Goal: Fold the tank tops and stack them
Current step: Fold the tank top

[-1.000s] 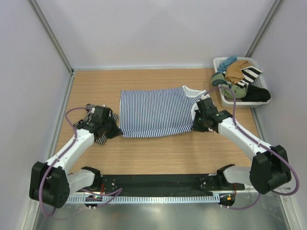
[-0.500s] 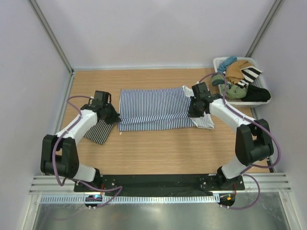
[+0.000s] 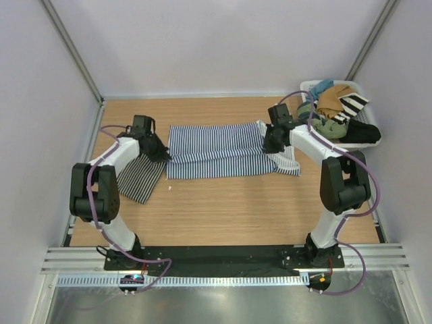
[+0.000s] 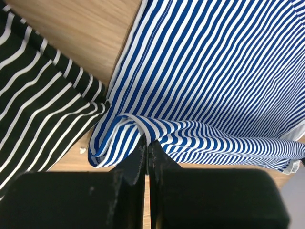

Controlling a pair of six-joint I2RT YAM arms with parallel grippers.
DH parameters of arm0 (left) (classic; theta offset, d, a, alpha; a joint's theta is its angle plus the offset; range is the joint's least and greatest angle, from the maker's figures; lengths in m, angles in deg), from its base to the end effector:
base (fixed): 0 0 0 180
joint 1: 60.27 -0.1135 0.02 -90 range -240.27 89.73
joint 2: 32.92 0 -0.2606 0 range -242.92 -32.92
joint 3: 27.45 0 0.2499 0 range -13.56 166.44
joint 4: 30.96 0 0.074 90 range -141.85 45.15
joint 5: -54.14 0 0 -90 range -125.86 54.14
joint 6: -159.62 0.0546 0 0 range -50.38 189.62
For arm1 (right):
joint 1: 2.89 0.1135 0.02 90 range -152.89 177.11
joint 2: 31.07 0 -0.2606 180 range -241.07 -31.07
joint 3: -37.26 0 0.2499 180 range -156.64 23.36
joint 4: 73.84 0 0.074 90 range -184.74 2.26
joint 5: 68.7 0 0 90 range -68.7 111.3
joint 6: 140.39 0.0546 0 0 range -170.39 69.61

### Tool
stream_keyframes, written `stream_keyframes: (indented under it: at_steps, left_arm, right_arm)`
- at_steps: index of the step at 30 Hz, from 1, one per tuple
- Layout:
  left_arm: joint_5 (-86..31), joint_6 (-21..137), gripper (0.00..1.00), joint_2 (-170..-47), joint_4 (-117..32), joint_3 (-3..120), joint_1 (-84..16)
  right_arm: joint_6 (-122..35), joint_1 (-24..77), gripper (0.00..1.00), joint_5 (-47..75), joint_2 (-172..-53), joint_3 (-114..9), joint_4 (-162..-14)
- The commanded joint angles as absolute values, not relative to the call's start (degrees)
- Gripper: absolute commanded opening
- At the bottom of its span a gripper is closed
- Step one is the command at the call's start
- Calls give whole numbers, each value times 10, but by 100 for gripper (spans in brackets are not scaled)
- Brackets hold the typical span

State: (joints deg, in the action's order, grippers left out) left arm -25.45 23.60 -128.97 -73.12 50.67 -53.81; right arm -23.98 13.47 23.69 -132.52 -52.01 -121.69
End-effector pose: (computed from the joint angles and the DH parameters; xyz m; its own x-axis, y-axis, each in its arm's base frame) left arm 0.3456 -0.0491 0.1850 -0.7421 -0.6282 -0.2336 -0.4808 0.7418 -0.4676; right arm 0.3655 0.1049 0.2048 -0.8607 0.2105 -0.4635 0.1356 0.9724 0.1898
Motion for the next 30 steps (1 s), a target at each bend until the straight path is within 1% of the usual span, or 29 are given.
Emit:
stream_keyframes:
  at_steps: [1,3,8,9,10,11,13,14,15,17,22,25,26,28,29,30]
  left_arm:
    - [-242,246,0,-1317,-710,544,-549]
    - [-239,244,1,-1328,-707,552,-552]
    - [-237,243,3,-1361,-703,575,-556]
    - [-239,243,4,-1364,-703,578,-556]
    - [-240,243,6,-1371,-703,583,-558]
    - [-240,242,16,-1373,-703,585,-558]
    - [-239,239,35,-1373,-702,590,-560]
    - [-241,238,51,-1369,-701,589,-560]
    - [-243,237,56,-1362,-698,583,-560]
    - [-235,240,64,-1330,-675,570,-559]
    - [-278,253,65,-1251,-669,515,-534]
    - [-297,253,62,-1204,-668,466,-517]
    - [-298,252,58,-1194,-667,452,-511]
    - [-297,252,55,-1169,-660,415,-507]
    - [-299,253,50,-1162,-658,404,-503]
    - [-300,256,47,-1158,-656,395,-504]
  right_arm:
    - [-253,121,2,251,-1335,-551,-1218]
    - [-253,118,2,250,-1348,-555,-1213]
    - [-247,115,6,246,-1379,-576,-1198]
    - [-246,115,8,246,-1386,-581,-1196]
    - [-244,115,17,254,-1393,-589,-1196]
    - [-242,115,30,260,-1396,-593,-1197]
    - [-236,115,51,281,-1388,-591,-1193]
    - [-235,115,53,286,-1381,-587,-1189]
    - [-233,114,54,289,-1373,-581,-1184]
    - [-234,114,54,289,-1340,-561,-1174]
    - [-241,114,53,264,-1260,-487,-1152]
    - [-245,114,51,230,-1222,-438,-1145]
    - [-246,115,49,221,-1217,-427,-1145]
    - [-246,115,47,221,-1200,-395,-1141]
    - [-246,114,46,199,-1195,-384,-1138]
    - [-246,114,43,201,-1191,-375,-1135]
